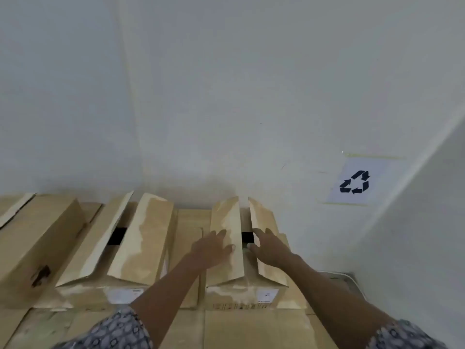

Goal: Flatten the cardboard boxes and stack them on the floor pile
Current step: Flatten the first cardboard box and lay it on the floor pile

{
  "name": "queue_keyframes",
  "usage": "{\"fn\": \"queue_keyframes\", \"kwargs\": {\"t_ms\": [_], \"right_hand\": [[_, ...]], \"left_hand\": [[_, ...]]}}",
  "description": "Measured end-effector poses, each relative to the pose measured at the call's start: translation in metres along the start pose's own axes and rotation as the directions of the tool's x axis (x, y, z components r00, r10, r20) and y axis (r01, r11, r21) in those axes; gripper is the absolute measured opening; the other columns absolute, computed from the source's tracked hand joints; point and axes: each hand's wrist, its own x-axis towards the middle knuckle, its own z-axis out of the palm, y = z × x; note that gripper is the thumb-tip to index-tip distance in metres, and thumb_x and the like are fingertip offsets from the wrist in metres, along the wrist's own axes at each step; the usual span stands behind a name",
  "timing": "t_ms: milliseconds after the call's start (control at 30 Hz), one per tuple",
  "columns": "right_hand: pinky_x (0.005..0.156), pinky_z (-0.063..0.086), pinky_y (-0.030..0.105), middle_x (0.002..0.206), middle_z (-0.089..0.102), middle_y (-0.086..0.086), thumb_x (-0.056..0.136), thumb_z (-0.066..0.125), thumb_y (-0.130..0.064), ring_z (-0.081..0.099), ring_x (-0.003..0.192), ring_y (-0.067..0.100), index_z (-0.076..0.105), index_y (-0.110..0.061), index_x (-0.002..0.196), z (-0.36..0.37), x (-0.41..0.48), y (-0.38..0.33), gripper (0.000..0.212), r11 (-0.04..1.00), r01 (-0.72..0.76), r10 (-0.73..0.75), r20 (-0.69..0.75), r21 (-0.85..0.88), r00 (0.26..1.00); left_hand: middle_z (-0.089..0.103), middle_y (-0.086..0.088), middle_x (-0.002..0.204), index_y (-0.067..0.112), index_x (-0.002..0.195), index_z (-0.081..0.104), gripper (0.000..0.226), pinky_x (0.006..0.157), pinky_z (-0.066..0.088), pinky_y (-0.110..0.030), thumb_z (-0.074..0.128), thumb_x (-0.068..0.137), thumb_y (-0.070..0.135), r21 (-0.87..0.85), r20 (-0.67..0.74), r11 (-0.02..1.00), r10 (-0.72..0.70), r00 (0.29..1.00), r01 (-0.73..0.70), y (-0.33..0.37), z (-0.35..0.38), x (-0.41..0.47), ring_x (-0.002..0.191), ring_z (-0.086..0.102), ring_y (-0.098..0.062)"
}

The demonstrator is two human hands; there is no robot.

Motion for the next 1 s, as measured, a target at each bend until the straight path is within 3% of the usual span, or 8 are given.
{"fn": "queue_keyframes", "kwargs": {"t_ms": [133, 233, 400, 533, 800, 867, 933, 1000], "right_hand": [[0.107, 0.034, 0.058, 0.158, 0.008, 0.023, 0.097, 0.043, -0.042, 0.022, 0.141, 0.043, 0.015, -0.025, 0.150, 0.006, 0.028, 0.007, 0.063, 0.999, -0.013, 0.012, -0.039, -0.030, 0.999], [0.108, 0.032, 0.059, 0.160, 0.002, 0.020, 0.094, 0.043, -0.043, 0.016, 0.144, 0.043, 0.009, -0.029, 0.152, 0.009, 0.045, 0.024, 0.069, 1.000, 0.003, -0.003, -0.009, 0.024, 1.000], [0.105, 0.040, 0.052, 0.159, 0.020, 0.005, 0.080, 0.046, -0.056, 0.033, 0.140, 0.031, 0.006, -0.041, 0.149, 0.000, 0.048, 0.052, 0.081, 0.959, 0.071, -0.063, -0.038, 0.276, 0.997], [0.114, 0.033, 0.042, 0.159, 0.023, -0.005, 0.088, 0.050, -0.041, 0.027, 0.144, 0.016, 0.014, -0.034, 0.153, -0.016, 0.040, 0.081, 0.074, 0.904, 0.135, -0.101, -0.104, 0.406, 0.989], [0.114, 0.029, 0.041, 0.160, 0.023, -0.003, 0.097, 0.051, -0.028, 0.025, 0.145, 0.021, 0.016, -0.029, 0.154, -0.040, 0.028, 0.122, 0.067, 0.890, 0.134, -0.093, -0.113, 0.436, 0.989], [0.114, 0.029, 0.040, 0.160, 0.023, -0.001, 0.098, 0.049, -0.027, 0.025, 0.146, 0.023, 0.015, -0.029, 0.154, -0.043, 0.027, 0.124, 0.066, 0.883, 0.150, -0.109, -0.118, 0.445, 0.987], [0.111, 0.033, 0.039, 0.158, 0.028, 0.004, 0.099, 0.047, -0.025, 0.032, 0.142, 0.026, 0.015, -0.029, 0.154, -0.048, 0.025, 0.127, 0.064, 0.869, 0.146, -0.095, -0.129, 0.472, 0.987], [0.101, 0.045, 0.040, 0.149, 0.041, 0.009, 0.100, 0.045, -0.026, 0.048, 0.129, 0.028, 0.018, -0.032, 0.153, -0.055, 0.023, 0.133, 0.060, 0.858, 0.138, -0.071, -0.152, 0.494, 0.986]], "left_hand": [[0.014, -0.011, 0.160, 0.026, 0.154, 0.007, 0.101, 0.105, 0.039, -0.053, 0.037, 0.077, 0.084, -0.054, 0.047, 0.990, -0.128, 0.991, 0.130, 0.011, 0.018, 0.025, 0.139, 0.034, -0.040], [0.002, -0.014, 0.163, 0.027, 0.154, 0.001, 0.106, 0.108, 0.036, -0.055, 0.042, 0.074, 0.084, -0.026, 0.074, 0.984, -0.174, 0.982, 0.176, 0.019, 0.030, 0.043, 0.139, 0.030, -0.046], [-0.001, -0.006, 0.164, 0.032, 0.155, -0.003, 0.095, 0.109, 0.029, -0.055, 0.045, 0.083, 0.070, -0.014, 0.062, 0.982, -0.189, 0.980, 0.190, 0.043, 0.041, 0.054, 0.141, 0.015, -0.053], [0.001, -0.001, 0.165, 0.040, 0.154, -0.004, 0.091, 0.111, 0.031, -0.054, 0.038, 0.079, 0.071, -0.165, 0.038, 0.973, -0.159, 0.986, 0.164, 0.051, 0.039, 0.059, 0.145, 0.018, -0.044], [-0.005, -0.002, 0.165, 0.040, 0.152, -0.009, 0.100, 0.113, 0.024, -0.059, 0.032, 0.069, 0.078, -0.197, 0.120, 0.970, -0.117, 0.986, 0.139, 0.090, 0.053, 0.066, 0.146, 0.013, -0.046], [-0.002, -0.002, 0.165, 0.038, 0.153, -0.006, 0.095, 0.112, 0.026, -0.057, 0.035, 0.074, 0.073, -0.228, 0.088, 0.962, -0.132, 0.987, 0.149, 0.092, 0.054, 0.064, 0.146, 0.017, -0.044], [0.020, -0.006, 0.159, 0.031, 0.153, 0.006, 0.083, 0.106, 0.039, -0.050, 0.043, 0.085, 0.058, -0.304, 0.038, 0.944, -0.120, 0.992, 0.126, 0.092, 0.045, 0.060, 0.137, 0.038, -0.038], [0.052, -0.005, 0.127, 0.022, 0.142, 0.027, 0.061, 0.090, 0.053, -0.047, 0.049, 0.088, 0.040, -0.349, -0.050, 0.934, -0.102, 0.994, 0.078, 0.093, 0.032, 0.058, 0.105, 0.059, -0.027]]}}
